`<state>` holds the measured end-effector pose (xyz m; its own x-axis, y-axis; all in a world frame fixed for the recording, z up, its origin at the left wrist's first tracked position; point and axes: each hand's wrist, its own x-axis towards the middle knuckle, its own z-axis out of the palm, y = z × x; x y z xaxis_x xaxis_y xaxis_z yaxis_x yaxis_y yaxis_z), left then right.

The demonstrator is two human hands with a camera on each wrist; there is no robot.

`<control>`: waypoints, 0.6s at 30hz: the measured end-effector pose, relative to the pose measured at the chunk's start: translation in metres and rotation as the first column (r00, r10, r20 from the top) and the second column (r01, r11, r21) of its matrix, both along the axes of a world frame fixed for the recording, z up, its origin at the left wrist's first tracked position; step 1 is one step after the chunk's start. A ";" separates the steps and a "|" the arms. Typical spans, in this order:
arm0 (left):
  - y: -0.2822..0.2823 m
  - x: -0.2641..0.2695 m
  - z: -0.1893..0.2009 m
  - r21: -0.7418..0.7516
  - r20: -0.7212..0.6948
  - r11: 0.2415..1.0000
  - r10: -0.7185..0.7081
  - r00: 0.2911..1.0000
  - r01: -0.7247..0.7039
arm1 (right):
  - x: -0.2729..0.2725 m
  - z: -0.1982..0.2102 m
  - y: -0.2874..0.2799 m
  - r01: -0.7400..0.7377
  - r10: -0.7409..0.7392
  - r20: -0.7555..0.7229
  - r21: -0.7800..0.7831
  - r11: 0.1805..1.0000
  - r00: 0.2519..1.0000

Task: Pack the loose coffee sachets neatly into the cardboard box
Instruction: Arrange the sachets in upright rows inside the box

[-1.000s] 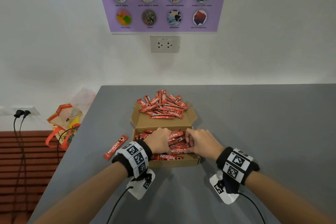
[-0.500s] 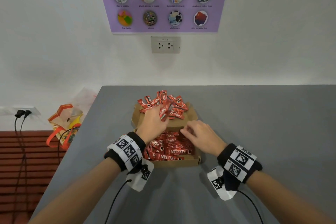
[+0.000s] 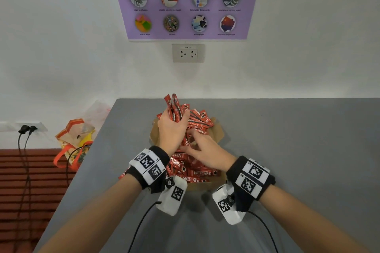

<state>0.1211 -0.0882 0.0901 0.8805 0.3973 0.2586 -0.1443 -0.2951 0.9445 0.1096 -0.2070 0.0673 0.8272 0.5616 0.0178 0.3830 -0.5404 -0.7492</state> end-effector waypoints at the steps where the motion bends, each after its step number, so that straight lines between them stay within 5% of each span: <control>1: 0.001 0.000 -0.001 -0.003 0.003 1.000 -0.003 1.000 0.003 | 0.000 0.000 -0.001 -0.014 0.014 -0.021 0.009 1.000 1.000; 7: 0.011 0.004 -0.003 0.016 0.013 1.000 0.011 1.000 -0.011 | -0.001 -0.006 -0.009 -0.022 0.024 0.092 -0.022 1.000 0.995; 13: 0.025 0.004 0.003 0.057 0.049 0.998 0.015 0.999 -0.018 | 0.004 -0.012 -0.024 0.041 -0.042 -0.008 -0.068 0.997 0.999; 18: 0.032 0.002 0.001 0.274 -0.164 0.932 -0.199 0.966 0.238 | 0.009 -0.016 -0.028 0.112 -0.108 0.111 -0.028 0.993 0.988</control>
<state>0.1232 -0.0564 0.0908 0.9709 0.1170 0.2090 -0.1162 -0.5330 0.8381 0.1186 -0.2351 0.0511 0.8782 0.4690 0.0938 0.3982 -0.6083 -0.6866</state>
